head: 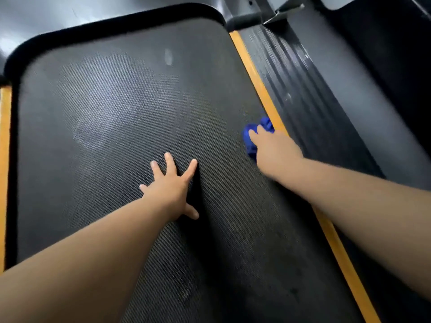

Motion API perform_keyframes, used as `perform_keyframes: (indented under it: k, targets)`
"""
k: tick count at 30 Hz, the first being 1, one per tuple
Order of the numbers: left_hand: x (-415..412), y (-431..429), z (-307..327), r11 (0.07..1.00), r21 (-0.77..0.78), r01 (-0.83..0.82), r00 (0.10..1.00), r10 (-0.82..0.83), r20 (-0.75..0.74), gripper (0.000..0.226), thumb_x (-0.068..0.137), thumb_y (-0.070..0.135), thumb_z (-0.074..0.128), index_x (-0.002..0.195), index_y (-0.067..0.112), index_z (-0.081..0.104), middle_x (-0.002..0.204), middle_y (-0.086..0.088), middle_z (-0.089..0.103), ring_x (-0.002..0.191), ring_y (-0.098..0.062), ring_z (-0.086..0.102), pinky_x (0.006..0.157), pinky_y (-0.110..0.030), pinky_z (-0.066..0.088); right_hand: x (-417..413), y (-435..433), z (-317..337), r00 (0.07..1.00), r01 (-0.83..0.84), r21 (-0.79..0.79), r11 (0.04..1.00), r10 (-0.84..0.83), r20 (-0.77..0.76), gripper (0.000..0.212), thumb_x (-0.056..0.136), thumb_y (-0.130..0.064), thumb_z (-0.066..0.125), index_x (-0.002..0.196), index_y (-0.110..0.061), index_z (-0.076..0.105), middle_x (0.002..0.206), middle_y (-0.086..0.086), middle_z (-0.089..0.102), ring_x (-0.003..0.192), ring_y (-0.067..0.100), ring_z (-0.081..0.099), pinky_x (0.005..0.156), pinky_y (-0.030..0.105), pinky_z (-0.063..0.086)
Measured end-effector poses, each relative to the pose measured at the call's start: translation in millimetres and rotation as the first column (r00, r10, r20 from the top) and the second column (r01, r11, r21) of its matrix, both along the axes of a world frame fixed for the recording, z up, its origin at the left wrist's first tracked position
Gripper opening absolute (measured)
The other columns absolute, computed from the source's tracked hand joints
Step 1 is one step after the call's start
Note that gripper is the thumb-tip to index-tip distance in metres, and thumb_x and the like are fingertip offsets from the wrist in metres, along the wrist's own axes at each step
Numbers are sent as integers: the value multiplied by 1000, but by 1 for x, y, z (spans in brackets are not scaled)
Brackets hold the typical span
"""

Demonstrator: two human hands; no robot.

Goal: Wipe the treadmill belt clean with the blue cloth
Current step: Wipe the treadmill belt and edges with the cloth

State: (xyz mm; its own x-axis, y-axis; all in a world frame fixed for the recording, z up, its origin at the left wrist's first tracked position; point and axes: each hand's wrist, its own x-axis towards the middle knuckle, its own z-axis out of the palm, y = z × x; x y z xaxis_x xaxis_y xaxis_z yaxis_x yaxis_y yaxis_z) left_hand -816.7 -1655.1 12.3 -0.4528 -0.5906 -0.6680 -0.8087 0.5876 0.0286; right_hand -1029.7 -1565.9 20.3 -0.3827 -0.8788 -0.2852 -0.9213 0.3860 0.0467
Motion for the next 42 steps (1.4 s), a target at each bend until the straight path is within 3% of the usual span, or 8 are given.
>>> perform_keyframes:
  k: [6, 9, 13, 20, 25, 29, 34, 42]
  targets:
    - [0, 1, 5, 1000, 17, -21, 1000, 21, -14, 130, 55, 52, 84, 143, 52, -12, 152, -7, -30, 140, -44, -17, 99, -73, 24, 0, 48, 33, 971, -58, 16, 998, 53, 233, 17, 87, -9, 45, 98, -20, 52, 101, 0, 55, 100, 26, 52, 68, 29, 36]
    - [1, 0, 4, 1000, 0, -17, 1000, 17, -14, 130, 55, 54, 84, 143, 52, -11, 153, -7, -28, 141, -44, -16, 99, -72, 27, -20, 15, 33, 993, 30, -144, 989, -13, 117, 31, 86, -3, 42, 113, -17, 45, 107, 2, 48, 98, 31, 44, 67, 37, 37]
    - [2, -1, -2, 1000, -22, 9, 999, -10, -38, 130, 52, 56, 84, 144, 51, -8, 153, -10, -26, 140, -46, -13, 99, -71, 28, 6, 30, 9, 1000, -11, 24, 1000, 11, -24, 29, 91, -11, 42, 119, -13, 46, 118, 4, 48, 108, 29, 44, 78, 38, 39]
    - [28, 17, 1, 997, -81, -14, 987, 0, -164, 107, 62, 66, 72, 145, 49, 8, 157, -2, -13, 144, -35, -8, 102, -71, 23, 62, 154, 23, 906, 176, 63, 982, -186, 380, 56, 88, -3, 45, 139, -24, 36, 144, 2, 36, 112, 26, 47, 89, 37, 45]
    - [49, 29, -5, 999, -47, 1, 995, -6, -100, 113, 57, 73, 70, 141, 57, -3, 156, 1, -22, 144, -35, -13, 101, -72, 24, 40, 103, 8, 970, 169, 124, 978, -187, 154, 78, 89, -17, 52, 151, -31, 7, 158, 9, 0, 127, 34, 35, 93, 37, 40]
    - [52, 22, -6, 999, -17, 40, 997, -41, -67, 117, 56, 69, 74, 140, 58, -7, 155, -1, -24, 143, -38, -12, 103, -68, 27, 56, 107, 9, 994, 37, 107, 994, -48, 97, 55, 90, -18, 53, 141, -20, 33, 134, 10, 38, 114, 32, 41, 84, 36, 42]
    - [51, 27, -5, 999, -27, 19, 996, -21, -89, 115, 58, 64, 76, 140, 59, -4, 155, 2, -23, 143, -34, -13, 100, -72, 27, 27, 71, 14, 949, 298, -255, 920, -257, 184, 33, 85, -3, 47, 117, -14, 47, 116, 14, 50, 101, 37, 51, 75, 40, 42]
    - [51, 27, -3, 1000, -19, 2, 996, -4, -86, 115, 58, 62, 77, 140, 59, -4, 155, 2, -24, 143, -33, -15, 100, -71, 27, 43, 98, 9, 982, 62, -13, 998, -59, 181, 29, 83, -11, 54, 112, -16, 52, 113, 8, 49, 103, 32, 52, 70, 32, 35]
